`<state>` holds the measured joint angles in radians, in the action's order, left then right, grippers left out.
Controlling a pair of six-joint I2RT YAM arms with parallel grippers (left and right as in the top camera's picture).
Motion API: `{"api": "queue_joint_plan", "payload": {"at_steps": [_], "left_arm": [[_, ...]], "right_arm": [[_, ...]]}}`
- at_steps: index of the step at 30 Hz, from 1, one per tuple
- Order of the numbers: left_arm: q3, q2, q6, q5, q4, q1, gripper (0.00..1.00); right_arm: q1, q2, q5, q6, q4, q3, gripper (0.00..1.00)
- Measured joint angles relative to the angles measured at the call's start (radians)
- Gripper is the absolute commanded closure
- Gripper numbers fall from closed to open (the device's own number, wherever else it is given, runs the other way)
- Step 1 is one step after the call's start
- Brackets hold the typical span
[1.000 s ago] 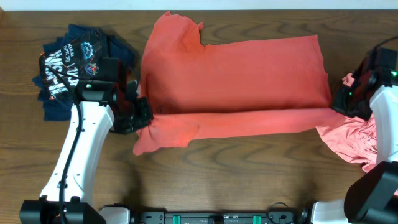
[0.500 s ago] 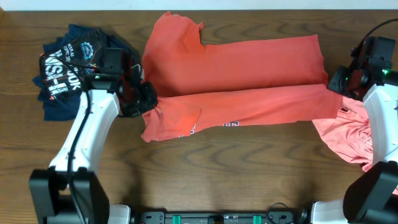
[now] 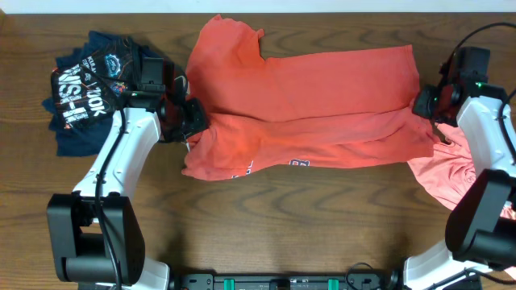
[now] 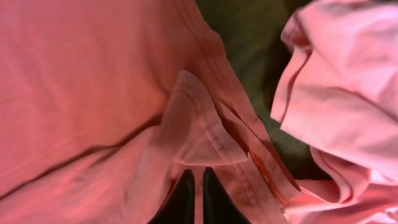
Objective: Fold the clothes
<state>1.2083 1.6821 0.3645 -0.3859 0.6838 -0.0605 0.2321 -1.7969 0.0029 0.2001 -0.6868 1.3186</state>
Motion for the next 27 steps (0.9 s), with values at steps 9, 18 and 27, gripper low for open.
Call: {"api": "queue_joint_plan", "payload": {"at_steps": [9,18,27], "left_arm": [[-0.002,0.0,-0.011,0.021,0.216,0.0,0.21],[-0.087,0.0,-0.025,0.16,0.298,0.0,0.21],[-0.253,0.0,-0.042,0.185,0.051,0.0,0.42]], "right_arm": [[0.0,-0.009,0.021,-0.003,-0.055,0.0,0.84],[0.0,-0.009,0.077,-0.007,-0.156,0.0,0.85],[0.0,-0.008,0.082,-0.007,-0.193,0.0,0.85]]}}
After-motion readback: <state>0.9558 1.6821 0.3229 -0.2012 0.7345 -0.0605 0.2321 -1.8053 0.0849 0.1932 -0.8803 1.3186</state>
